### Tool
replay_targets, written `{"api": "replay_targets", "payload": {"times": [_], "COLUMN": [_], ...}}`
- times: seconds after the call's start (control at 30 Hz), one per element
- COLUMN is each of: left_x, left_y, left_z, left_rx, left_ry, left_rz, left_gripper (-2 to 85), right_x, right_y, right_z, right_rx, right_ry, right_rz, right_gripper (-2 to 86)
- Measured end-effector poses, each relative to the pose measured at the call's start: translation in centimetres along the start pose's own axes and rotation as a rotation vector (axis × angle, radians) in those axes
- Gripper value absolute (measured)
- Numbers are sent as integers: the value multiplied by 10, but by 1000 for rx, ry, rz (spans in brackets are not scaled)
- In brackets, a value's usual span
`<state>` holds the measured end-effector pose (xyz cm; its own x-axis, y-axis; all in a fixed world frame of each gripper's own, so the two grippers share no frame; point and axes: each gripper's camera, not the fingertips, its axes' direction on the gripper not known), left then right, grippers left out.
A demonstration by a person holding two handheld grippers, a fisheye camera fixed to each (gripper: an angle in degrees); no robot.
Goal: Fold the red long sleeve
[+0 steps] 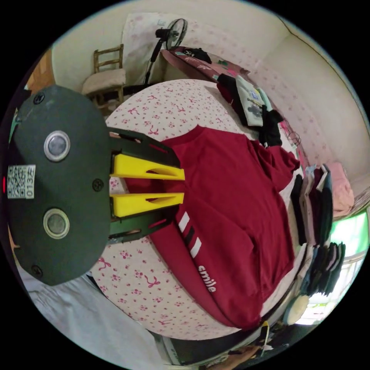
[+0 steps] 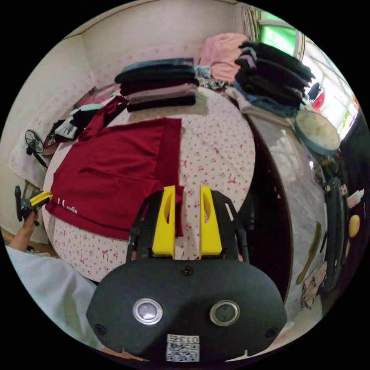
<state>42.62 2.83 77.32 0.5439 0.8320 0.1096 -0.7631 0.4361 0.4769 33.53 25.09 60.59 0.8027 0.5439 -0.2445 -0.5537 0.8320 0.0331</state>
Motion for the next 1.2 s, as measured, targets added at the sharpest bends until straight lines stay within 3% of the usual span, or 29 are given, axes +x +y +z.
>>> {"api": "replay_targets", "payload": {"times": [0.13, 0.23, 0.33, 0.43, 0.53, 0.67, 0.93, 1.07, 1.2], "left_x": [-6, -5, -25, -47, -56, -67, -84, -86, -89], "left_y": [-9, -16, -6, 5, -2, -20, -37, -32, -12], "left_z": [-14, 9, 2, -18, -26, -18, -9, -19, -46], "left_rx": [39, -101, -87, 3, 46, 12, -79, -62, 29], "left_ry": [-21, 20, 49, 93, 133, 283, 393, 381, 345], "left_rz": [41, 100, 49, 24, 80, 145, 314, 349, 378], "left_gripper": [60, 56, 57, 71, 90, 96, 59, 23, 10], "right_x": [-56, -104, -115, -123, -160, -231, -312, -329, -324], "right_y": [-15, -23, -38, -55, -82, -136, -218, -240, -254], "right_z": [-15, 20, 42, 13, 4, 39, 108, 139, 142], "right_rx": [113, -10, -128, 56, 149, 28, -244, -381, -399], "right_ry": [-80, 3, 33, 24, -160, -435, -498, -538, -575], "right_rz": [-160, -294, -278, -285, -472, -710, -981, -1016, -991], "right_gripper": [49, 19, 8, 7, 12, 31, 70, 37, 12]}}
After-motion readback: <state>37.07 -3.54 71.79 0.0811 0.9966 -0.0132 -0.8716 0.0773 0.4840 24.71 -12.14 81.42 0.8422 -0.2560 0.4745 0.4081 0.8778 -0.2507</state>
